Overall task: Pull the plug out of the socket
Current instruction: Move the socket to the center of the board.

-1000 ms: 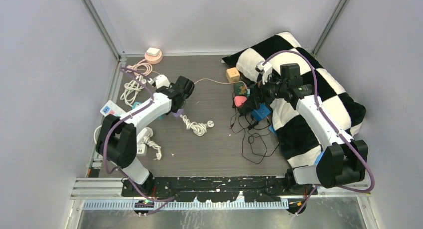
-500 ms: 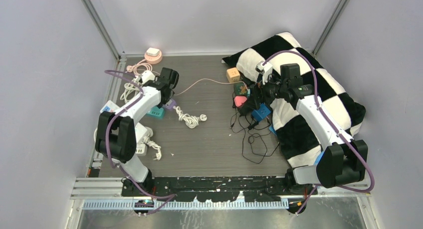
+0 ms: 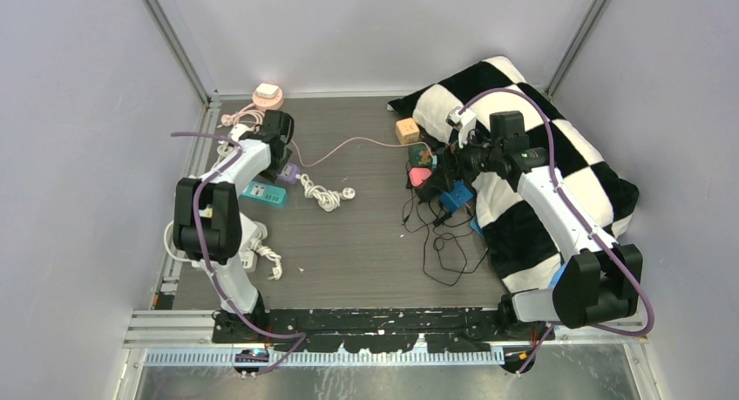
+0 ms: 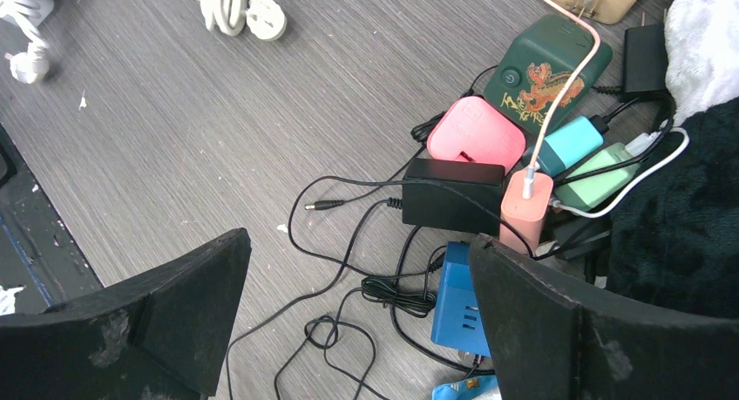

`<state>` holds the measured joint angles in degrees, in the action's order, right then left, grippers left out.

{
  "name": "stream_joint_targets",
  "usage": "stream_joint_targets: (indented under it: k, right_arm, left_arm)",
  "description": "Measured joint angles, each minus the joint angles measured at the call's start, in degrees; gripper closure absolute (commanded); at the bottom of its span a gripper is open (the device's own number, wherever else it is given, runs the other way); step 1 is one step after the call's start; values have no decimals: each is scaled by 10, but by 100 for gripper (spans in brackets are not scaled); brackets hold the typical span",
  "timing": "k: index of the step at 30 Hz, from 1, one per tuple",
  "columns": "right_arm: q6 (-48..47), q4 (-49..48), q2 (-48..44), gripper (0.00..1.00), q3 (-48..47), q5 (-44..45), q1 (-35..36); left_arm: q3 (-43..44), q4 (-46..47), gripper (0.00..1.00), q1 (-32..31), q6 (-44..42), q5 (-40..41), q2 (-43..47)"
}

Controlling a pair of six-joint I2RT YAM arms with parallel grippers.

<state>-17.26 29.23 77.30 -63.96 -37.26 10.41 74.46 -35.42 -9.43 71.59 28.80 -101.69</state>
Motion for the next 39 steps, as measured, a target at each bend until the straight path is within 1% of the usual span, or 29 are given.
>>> stream_joint_targets:
  k: [6, 18, 29, 32, 35, 37, 39]
  right_arm:
    - [0, 0, 0, 0, 0, -2, 0]
    - [0, 0, 0, 0, 0, -4, 0]
    - [-2, 5, 0, 0, 0, -3, 0]
    - [-2, 6, 0, 0, 0, -3, 0]
    - [-2, 7, 0, 0, 0, -3, 0]
    - [-2, 8, 0, 0, 0, -3, 0]
    - [-2, 9, 0, 0, 0, -3, 0]
  left_arm:
    - [36, 1, 100, 9, 5, -10, -40]
    - [37, -7, 100, 39, 18, -25, -73]
    - [38, -17, 98, 69, 20, -25, -78]
    - [40, -18, 97, 74, 21, -25, -81]
    - [41, -21, 91, 78, 22, -25, -83]
    - [42, -24, 90, 79, 24, -25, -84]
    - [44, -27, 85, 80, 26, -25, -86]
